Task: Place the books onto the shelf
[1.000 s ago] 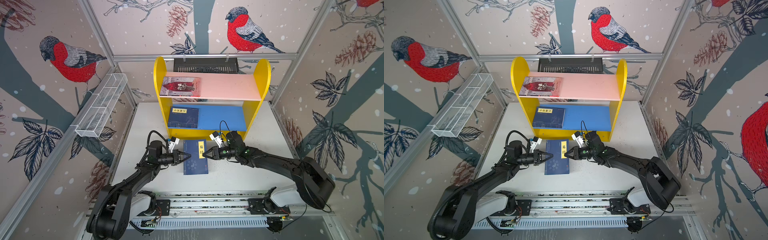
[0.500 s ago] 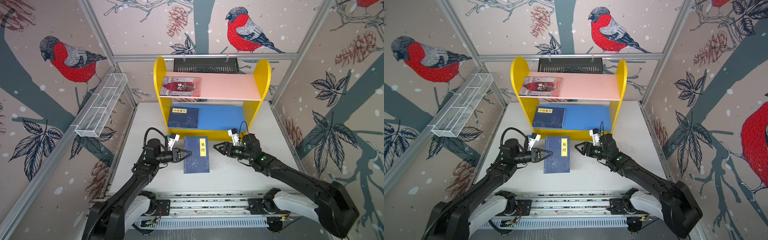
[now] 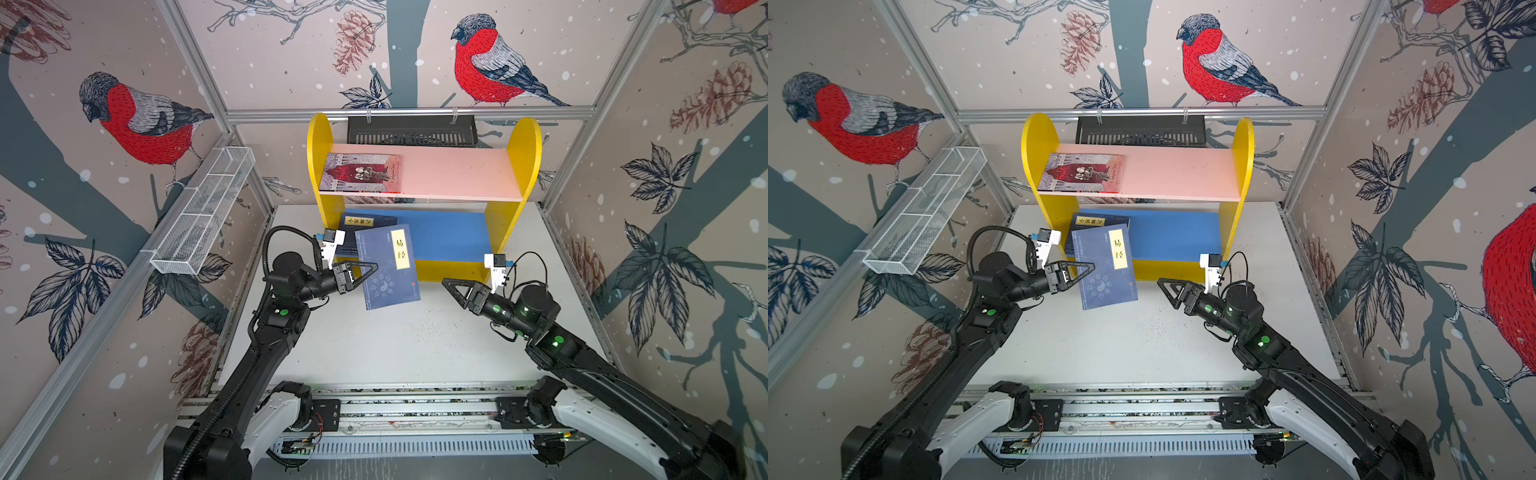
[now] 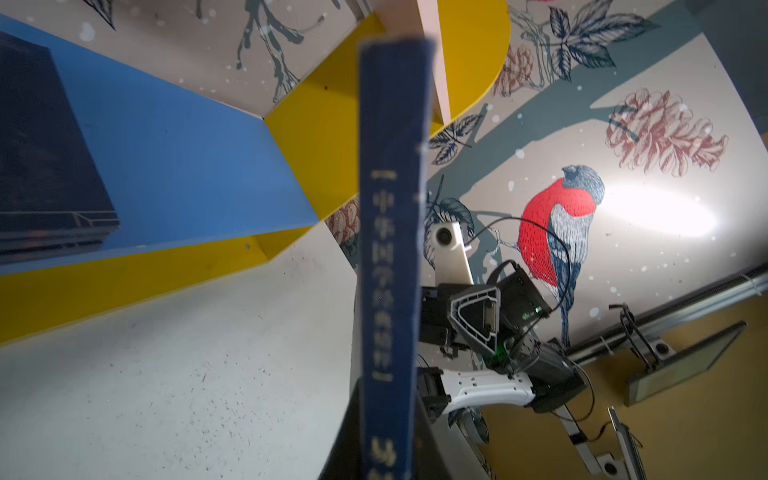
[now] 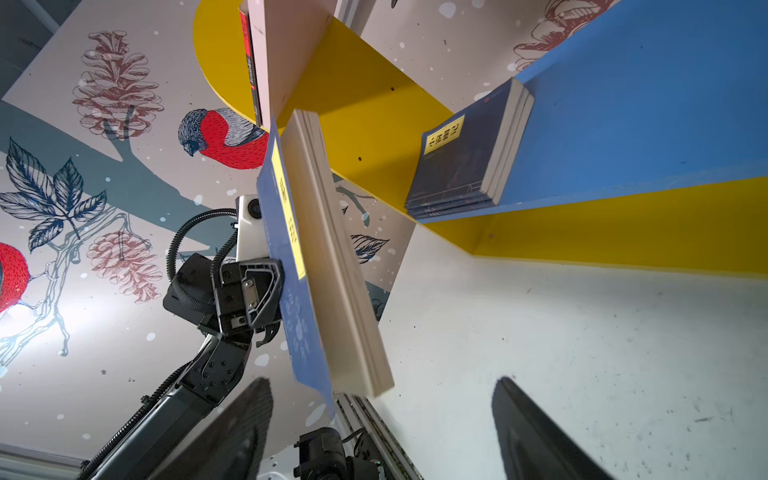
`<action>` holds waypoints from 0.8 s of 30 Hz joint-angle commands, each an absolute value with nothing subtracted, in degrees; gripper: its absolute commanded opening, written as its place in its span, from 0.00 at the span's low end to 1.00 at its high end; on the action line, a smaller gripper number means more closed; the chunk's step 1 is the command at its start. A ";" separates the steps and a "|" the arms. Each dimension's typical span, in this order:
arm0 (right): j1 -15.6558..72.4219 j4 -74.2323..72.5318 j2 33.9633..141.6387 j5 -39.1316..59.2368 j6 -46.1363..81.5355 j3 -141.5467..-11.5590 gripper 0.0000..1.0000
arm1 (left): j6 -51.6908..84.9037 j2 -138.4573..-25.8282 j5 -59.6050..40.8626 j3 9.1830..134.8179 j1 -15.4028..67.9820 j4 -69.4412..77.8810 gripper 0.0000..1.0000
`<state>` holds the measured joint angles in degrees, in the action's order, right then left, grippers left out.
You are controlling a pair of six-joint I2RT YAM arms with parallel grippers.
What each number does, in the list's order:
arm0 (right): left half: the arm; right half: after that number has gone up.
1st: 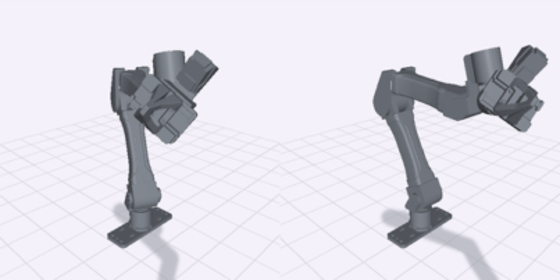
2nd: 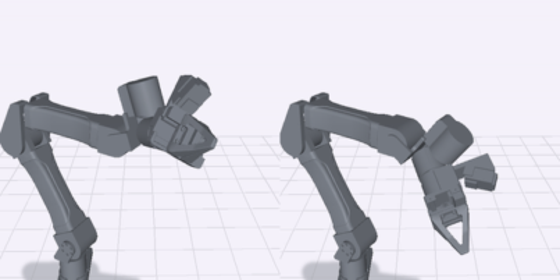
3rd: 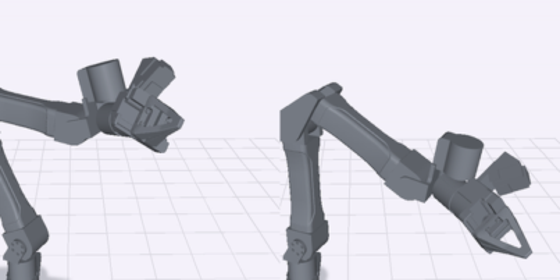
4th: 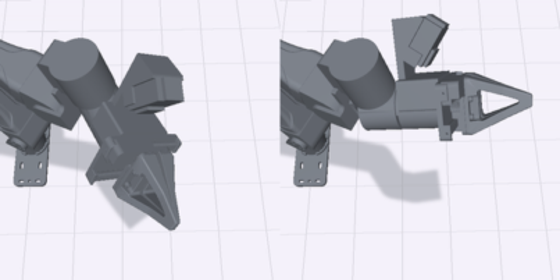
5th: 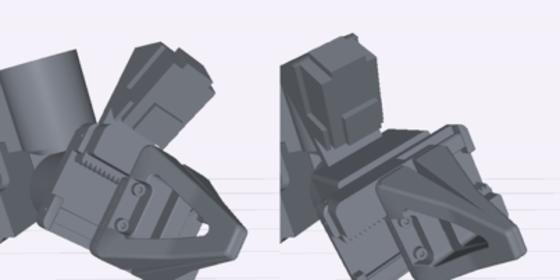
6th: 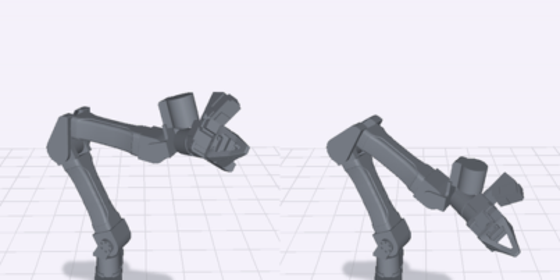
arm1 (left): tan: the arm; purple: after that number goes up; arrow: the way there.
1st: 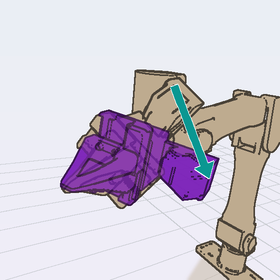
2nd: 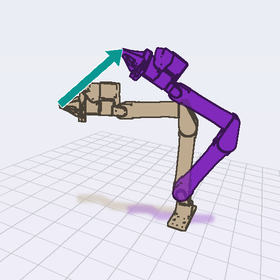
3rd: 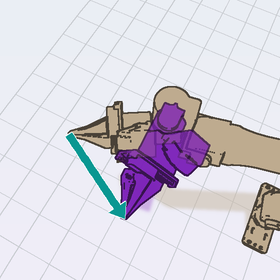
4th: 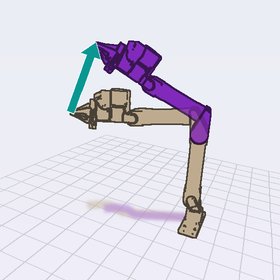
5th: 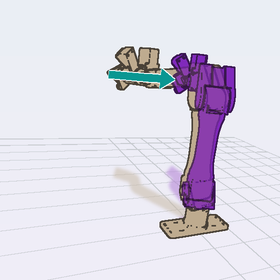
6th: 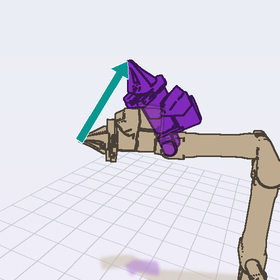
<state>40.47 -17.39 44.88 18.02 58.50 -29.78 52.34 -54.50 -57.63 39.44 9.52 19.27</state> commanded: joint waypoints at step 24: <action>57.23 -55.96 73.59 9.91 66.92 -34.08 0.86 | 77.25 -53.83 -47.29 29.71 5.71 44.19 0.00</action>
